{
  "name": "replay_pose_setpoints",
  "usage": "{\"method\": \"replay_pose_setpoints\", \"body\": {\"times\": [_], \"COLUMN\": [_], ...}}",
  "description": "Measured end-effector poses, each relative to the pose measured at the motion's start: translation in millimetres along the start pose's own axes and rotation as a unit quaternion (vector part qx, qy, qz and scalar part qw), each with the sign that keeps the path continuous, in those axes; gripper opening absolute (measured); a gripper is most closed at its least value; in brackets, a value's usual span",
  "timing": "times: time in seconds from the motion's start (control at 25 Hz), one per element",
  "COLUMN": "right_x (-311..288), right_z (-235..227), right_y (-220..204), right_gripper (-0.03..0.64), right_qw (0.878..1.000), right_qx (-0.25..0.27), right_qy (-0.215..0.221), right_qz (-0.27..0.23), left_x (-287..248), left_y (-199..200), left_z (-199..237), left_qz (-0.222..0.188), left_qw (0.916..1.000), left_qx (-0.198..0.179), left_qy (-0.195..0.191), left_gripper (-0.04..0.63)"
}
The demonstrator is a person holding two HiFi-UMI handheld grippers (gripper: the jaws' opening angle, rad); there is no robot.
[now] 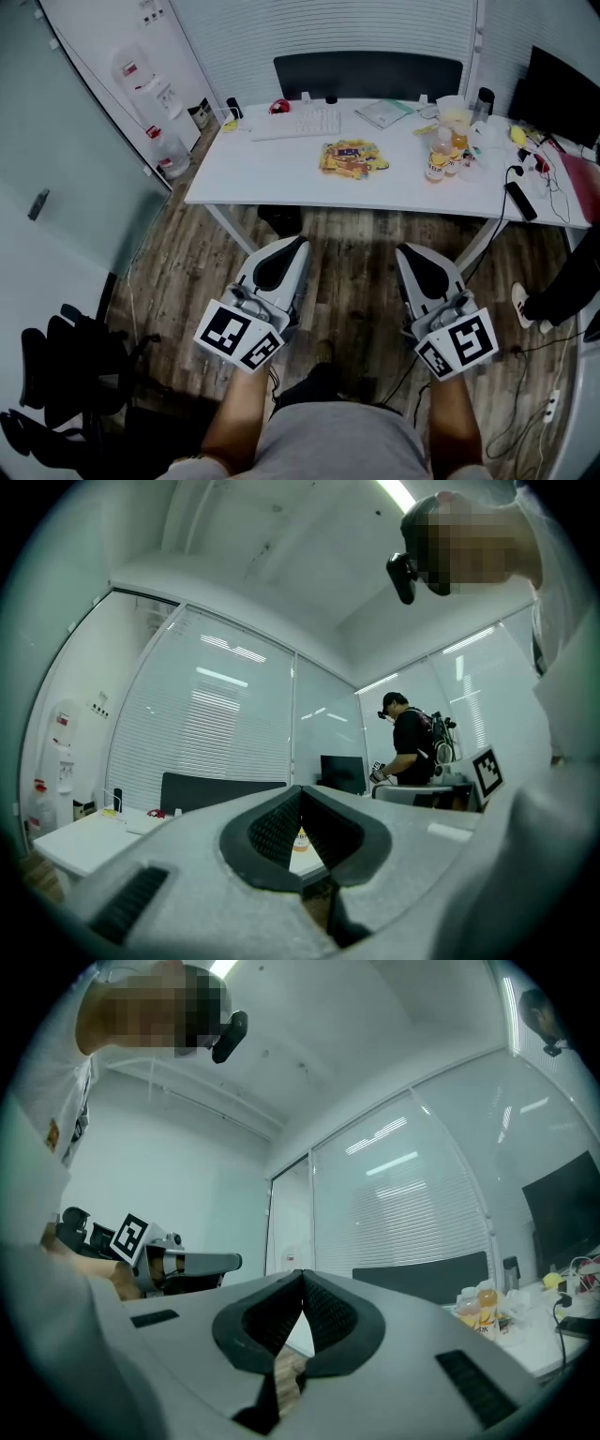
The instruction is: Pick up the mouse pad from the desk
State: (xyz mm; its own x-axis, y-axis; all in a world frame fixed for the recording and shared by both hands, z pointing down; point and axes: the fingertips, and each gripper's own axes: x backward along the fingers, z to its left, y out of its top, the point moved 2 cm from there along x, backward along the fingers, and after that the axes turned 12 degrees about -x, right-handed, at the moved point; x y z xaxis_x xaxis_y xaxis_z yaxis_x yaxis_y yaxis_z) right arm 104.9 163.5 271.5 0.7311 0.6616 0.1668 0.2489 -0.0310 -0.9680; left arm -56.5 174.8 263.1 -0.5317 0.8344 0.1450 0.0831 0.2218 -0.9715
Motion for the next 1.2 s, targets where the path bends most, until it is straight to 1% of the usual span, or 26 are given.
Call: {"method": "replay_pose_setpoints", "body": {"times": [0.24,0.56,0.8,0.96,1.2], "right_x": [-47,-113,-151,-165,-176], "right_z": [-12,-26,-43,-57,-75], "right_y": [-5,-15,-29,-38,-50], "right_gripper": [0.012,0.012,0.012,0.012,0.012], "right_qw": [1.000,0.999,0.997,0.996,0.993], "right_qx": [0.011,0.020,0.017,0.017,0.018], "right_qy": [-0.014,-0.039,-0.067,-0.083,-0.100], "right_qz": [0.008,0.018,0.027,0.037,0.056], "left_x": [-22,-50,-71,-84,-100], "left_y": [-13,-30,-49,-62,-81], "left_z": [47,114,156,177,191], "left_qz": [-0.003,-0.009,-0.005,0.002,0.017], "left_qw": [0.9999,0.9993,0.9984,0.9982,0.9975], "left_qx": [0.006,0.011,0.011,0.015,0.025], "left_qy": [-0.011,-0.034,-0.055,-0.058,-0.065], "left_gripper": [0.015,0.015,0.015,0.015,0.015]}}
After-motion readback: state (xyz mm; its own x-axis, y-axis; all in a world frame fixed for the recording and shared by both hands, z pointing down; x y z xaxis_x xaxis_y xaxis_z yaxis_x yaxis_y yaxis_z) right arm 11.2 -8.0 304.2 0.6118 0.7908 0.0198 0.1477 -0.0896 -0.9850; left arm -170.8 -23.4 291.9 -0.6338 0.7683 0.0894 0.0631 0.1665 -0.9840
